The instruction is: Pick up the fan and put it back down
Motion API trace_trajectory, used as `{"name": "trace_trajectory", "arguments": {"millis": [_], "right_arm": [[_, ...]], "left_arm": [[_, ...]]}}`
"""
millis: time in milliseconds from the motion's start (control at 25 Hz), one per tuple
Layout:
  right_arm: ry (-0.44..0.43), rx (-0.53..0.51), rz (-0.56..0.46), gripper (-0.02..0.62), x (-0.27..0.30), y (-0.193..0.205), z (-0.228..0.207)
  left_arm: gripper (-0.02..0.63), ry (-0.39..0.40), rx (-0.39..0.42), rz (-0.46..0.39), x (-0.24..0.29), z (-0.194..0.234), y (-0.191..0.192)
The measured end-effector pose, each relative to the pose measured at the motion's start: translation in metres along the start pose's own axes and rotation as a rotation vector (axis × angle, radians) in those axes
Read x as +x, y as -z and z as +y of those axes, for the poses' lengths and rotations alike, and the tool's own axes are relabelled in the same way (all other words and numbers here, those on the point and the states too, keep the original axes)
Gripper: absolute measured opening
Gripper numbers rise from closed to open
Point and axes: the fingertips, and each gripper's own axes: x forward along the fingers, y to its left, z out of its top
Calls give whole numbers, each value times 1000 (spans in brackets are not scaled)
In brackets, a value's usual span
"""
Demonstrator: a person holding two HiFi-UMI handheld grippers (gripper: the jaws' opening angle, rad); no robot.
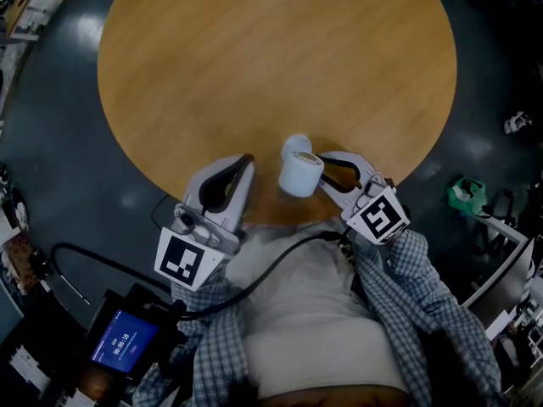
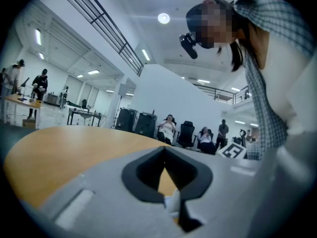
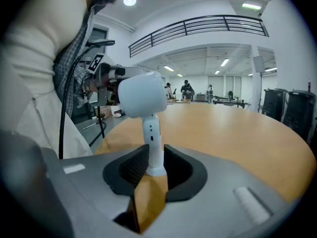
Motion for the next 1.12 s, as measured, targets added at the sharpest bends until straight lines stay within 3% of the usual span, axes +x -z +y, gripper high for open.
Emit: {"name": "trace_trajectory", "arguments": {"millis": [200, 480, 760, 1120], "right_arm": [[125, 69, 2, 5, -24, 0, -21], [225, 168, -105, 3, -42, -37, -57], [302, 117, -154, 3, -50, -60, -90], [348, 131, -284, 3, -90, -139, -62]], "left_arm": [[-2, 47, 8, -49, 17, -12, -20], [-2, 80, 37, -12, 26, -13, -14], [-2, 87, 69, -45, 40, -13, -28], [-2, 87, 132, -102, -4, -43, -75]]}}
